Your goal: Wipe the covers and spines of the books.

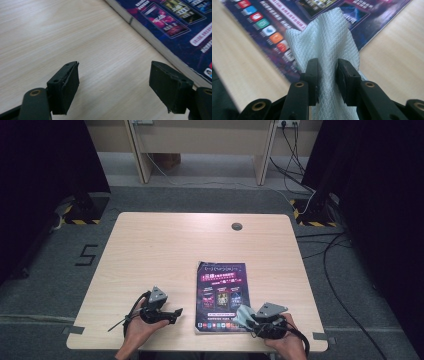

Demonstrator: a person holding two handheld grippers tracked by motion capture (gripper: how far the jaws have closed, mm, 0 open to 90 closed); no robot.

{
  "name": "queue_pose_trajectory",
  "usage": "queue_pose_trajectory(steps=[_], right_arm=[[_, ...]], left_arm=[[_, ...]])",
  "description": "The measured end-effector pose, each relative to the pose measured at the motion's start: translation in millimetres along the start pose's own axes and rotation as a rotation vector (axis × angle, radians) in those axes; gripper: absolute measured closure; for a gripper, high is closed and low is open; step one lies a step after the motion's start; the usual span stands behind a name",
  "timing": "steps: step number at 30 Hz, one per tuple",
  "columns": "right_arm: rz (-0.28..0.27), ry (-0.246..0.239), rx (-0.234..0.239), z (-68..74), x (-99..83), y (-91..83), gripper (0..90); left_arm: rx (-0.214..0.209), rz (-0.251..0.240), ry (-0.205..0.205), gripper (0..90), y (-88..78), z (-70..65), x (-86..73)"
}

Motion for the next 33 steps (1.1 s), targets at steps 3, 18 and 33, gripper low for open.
queue_pose_trajectory(steps=[3, 18, 33], right_arm=[[-0.005, 0.005, -0.026, -6.6, 6.2, 6.9, 71.4], [-0.007, 0.056, -0.093, -49.2, 34.9, 38.8, 71.0], [-0.016, 0.117, -0.136, -102.6, 74.8, 82.0, 69.4]], left_arm=[[-0.04, -0.013, -0.015, 23.1, 1.3, -9.2, -0.2], [-0.122, 0.003, 0.022, 20.3, 12.1, -51.6, -7.2], [-0.107, 0.029, 0.073, 16.7, 18.9, -49.4, -9.2]])
Point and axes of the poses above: each handheld gripper's, and its own axes: y roughly forward along the jaws, x roughly out of its top, z roughly to its left, the point moved 2 cm from there along y, roughly forward along the jaws, and after that the axes turned 7 degrees about -y, right-handed, at the moved point
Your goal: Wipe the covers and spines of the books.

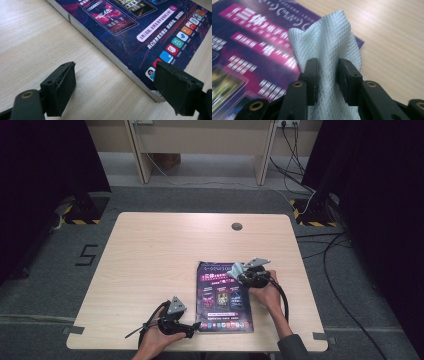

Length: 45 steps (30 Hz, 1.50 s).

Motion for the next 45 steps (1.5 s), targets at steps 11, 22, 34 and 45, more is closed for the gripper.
queue_pose_trajectory(steps=[11, 22, 34, 45], right_arm=[[-0.018, 0.008, -0.034, -10.8, 13.5, 16.5, 67.8], [-0.043, -0.12, 0.079, 46.8, 36.1, 26.4, 68.6], [-0.048, -0.154, 0.09, 61.7, 42.5, 29.6, 66.1], [-0.022, 0.028, -0.048, -8.9, 16.1, 19.3, 66.1]], left_arm=[[-0.009, 0.002, 0.012, 15.2, 0.3, 1.5, 0.2], [-0.007, 0.004, 0.014, 14.8, 0.5, 1.5, 0.2], [-0.009, -0.003, 0.014, 14.8, 0.3, 1.7, -0.6], [-0.009, -0.003, 0.013, 14.8, 0.3, 1.7, -0.7]])
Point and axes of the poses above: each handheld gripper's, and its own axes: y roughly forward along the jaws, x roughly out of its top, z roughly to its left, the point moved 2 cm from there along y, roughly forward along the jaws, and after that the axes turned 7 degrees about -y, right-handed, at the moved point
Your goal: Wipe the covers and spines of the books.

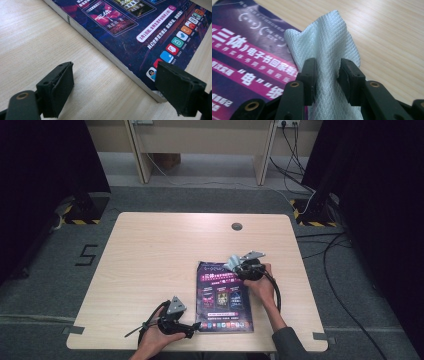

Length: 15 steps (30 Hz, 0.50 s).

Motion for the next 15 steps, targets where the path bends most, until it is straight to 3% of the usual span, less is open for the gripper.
queue_pose_trajectory(steps=[2, 7, 11, 15], right_arm=[[-0.004, 0.008, 0.004, -1.2, -0.7, 0.0, 66.4], [0.006, -0.033, -0.019, 5.8, 3.0, 0.9, 67.8], [-0.006, -0.069, 0.014, 18.2, 8.2, 3.7, 67.7], [-0.016, -0.101, 0.078, 37.4, 14.9, 6.2, 67.7]], left_arm=[[0.001, 0.001, -0.001, 14.8, 0.1, -0.1, 0.2], [0.004, -0.001, -0.001, 14.7, -0.1, -0.3, -0.3], [0.001, 0.0, 0.001, 14.6, 0.0, 0.0, 0.0], [0.001, 0.001, 0.001, 14.6, 0.2, 0.0, 0.2]])
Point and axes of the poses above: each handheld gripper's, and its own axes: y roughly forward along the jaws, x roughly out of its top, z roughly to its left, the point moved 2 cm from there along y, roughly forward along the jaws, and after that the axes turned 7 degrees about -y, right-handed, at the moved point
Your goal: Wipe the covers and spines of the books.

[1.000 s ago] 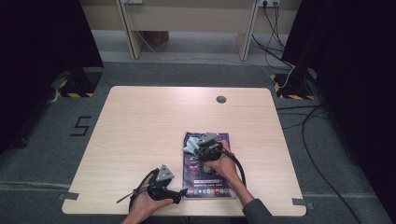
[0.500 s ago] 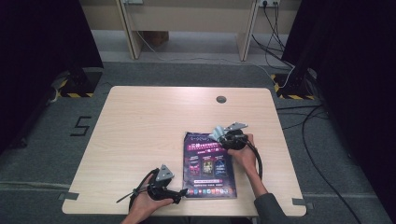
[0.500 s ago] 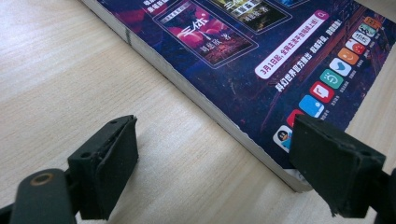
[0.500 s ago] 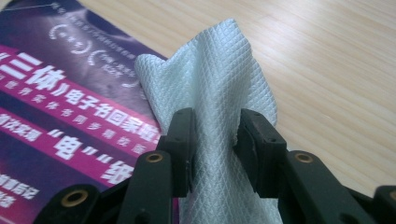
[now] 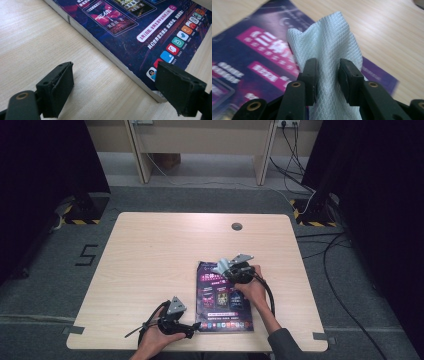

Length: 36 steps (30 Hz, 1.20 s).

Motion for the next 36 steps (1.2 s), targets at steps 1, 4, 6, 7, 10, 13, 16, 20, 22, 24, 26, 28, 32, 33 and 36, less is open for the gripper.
queue_pose_trajectory(steps=[1, 4, 6, 7, 10, 13, 16, 20, 22, 24, 26, 28, 32, 33, 36], right_arm=[[-0.002, -0.009, 0.009, 4.4, 2.2, 1.0, 67.7], [-0.008, -0.014, 0.055, 17.5, 6.9, 2.6, 67.7], [-0.007, -0.04, 0.074, 25.6, 9.9, 2.9, 67.7], [-0.006, -0.044, 0.086, 29.7, 11.0, 2.9, 67.7], [-0.011, -0.061, 0.11, 39.9, 13.5, 3.0, 67.7], [-0.011, -0.087, 0.118, 43.8, 14.6, 2.4, 67.6], [-0.011, -0.068, 0.127, 42.9, 12.3, 1.0, 67.4], [0.001, -0.056, 0.104, 33.8, 7.3, -2.7, 67.0], [0.01, -0.037, 0.087, 26.7, 2.8, -5.8, 67.0], [0.018, -0.025, 0.064, 19.3, -1.7, -9.1, 67.0], [0.024, -0.008, 0.037, 9.2, -9.5, -14.3, 67.0], [0.03, 0.003, 0.019, 1.6, -15.8, -19.0, 67.0], [0.034, 0.031, -0.003, -8.9, -24.6, -24.9, 67.1], [0.035, 0.033, -0.004, -8.3, -25.1, -25.4, 67.4], [0.044, 0.002, -0.025, -3.2, -23.0, -25.6, 68.5]], left_arm=[[0.001, -0.001, -0.001, 14.6, -0.2, -0.1, -0.3], [0.002, -0.001, -0.002, 14.7, -0.2, -0.3, -0.3], [0.001, 0.0, -0.001, 14.6, -0.2, 0.0, -0.2], [0.002, -0.002, -0.002, 14.7, -0.3, -0.3, -0.5], [0.001, -0.001, -0.001, 14.7, -0.2, -0.1, -0.3], [0.004, -0.003, -0.003, 14.7, -0.4, -0.3, -0.7], [0.001, -0.002, -0.001, 14.7, -0.3, -0.1, -0.4], [0.004, -0.004, -0.005, 14.9, -0.4, -0.4, -0.7], [0.001, -0.002, -0.002, 14.7, -0.3, -0.2, -0.5], [0.003, -0.004, -0.005, 14.8, -0.5, -0.4, -0.7], [0.001, -0.004, -0.006, 14.9, -0.3, -0.4, -0.5], [-0.002, -0.003, -0.004, 14.8, -0.2, 0.0, -0.3], [-0.001, -0.003, -0.005, 14.8, -0.2, -0.2, -0.3], [-0.002, -0.003, -0.004, 14.8, -0.1, -0.1, -0.2], [0.001, -0.004, -0.005, 14.8, -0.3, -0.3, -0.5]])
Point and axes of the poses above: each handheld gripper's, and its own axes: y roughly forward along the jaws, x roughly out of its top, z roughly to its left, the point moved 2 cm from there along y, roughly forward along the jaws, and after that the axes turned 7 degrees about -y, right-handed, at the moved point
